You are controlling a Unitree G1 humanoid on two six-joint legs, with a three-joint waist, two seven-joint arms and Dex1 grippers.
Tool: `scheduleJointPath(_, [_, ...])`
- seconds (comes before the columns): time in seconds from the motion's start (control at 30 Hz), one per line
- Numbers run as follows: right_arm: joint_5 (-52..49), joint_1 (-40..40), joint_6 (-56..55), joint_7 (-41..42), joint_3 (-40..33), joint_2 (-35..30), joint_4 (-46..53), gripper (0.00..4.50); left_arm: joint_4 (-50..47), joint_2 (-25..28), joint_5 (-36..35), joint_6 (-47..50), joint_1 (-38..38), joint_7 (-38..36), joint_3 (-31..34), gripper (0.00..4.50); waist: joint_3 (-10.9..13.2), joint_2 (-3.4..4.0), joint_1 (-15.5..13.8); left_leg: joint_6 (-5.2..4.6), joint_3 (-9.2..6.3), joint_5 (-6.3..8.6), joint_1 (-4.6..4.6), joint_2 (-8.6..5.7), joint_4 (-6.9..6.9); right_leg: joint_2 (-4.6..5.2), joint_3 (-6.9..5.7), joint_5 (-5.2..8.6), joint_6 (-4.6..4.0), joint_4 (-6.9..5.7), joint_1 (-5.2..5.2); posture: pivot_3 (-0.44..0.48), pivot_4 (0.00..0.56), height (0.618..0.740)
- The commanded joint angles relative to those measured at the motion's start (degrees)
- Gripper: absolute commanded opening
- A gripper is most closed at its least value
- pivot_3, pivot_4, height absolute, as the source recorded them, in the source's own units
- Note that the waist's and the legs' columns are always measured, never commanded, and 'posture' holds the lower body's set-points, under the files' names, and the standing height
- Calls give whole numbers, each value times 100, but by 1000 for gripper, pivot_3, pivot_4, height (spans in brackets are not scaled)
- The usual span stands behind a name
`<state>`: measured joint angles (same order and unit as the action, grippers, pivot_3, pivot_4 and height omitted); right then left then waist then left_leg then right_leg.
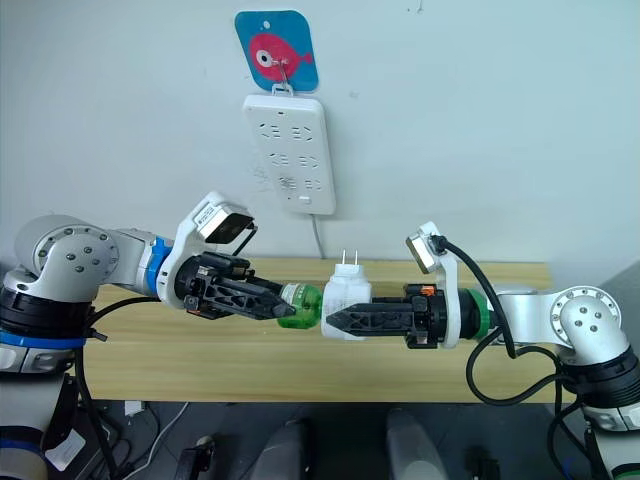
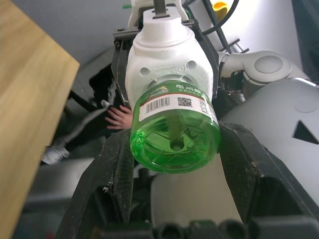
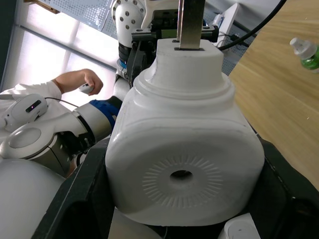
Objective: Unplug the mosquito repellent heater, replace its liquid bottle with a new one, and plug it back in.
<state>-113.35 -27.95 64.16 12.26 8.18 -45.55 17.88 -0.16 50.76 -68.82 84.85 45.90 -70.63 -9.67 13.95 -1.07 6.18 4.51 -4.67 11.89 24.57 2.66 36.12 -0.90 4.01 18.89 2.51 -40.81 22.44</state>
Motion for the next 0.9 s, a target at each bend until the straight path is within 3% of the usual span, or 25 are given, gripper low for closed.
scheduleJointPath(0.03, [35,181,65,-71,-287,-347,-117,3026,473,488,9,475,25,-3,568,2267,0,0,-2,0,0,0,0,0,0,0,0,0,0,0,0,-119,219,725])
scheduleJointPath(0.47, [35,226,-50,-85,-250,-349,-46,3026,623,344,-234,728,-234,433,951,2267,0,0,-13,0,1,0,0,1,-1,1,1,0,0,0,2,-119,222,725])
scheduleJointPath(0.9, [35,11,-56,-154,-200,-248,-212,3026,413,-7,-245,306,-414,828,1071,2267,0,0,-24,0,2,0,0,0,-1,3,2,-1,-1,0,2,-123,226,725])
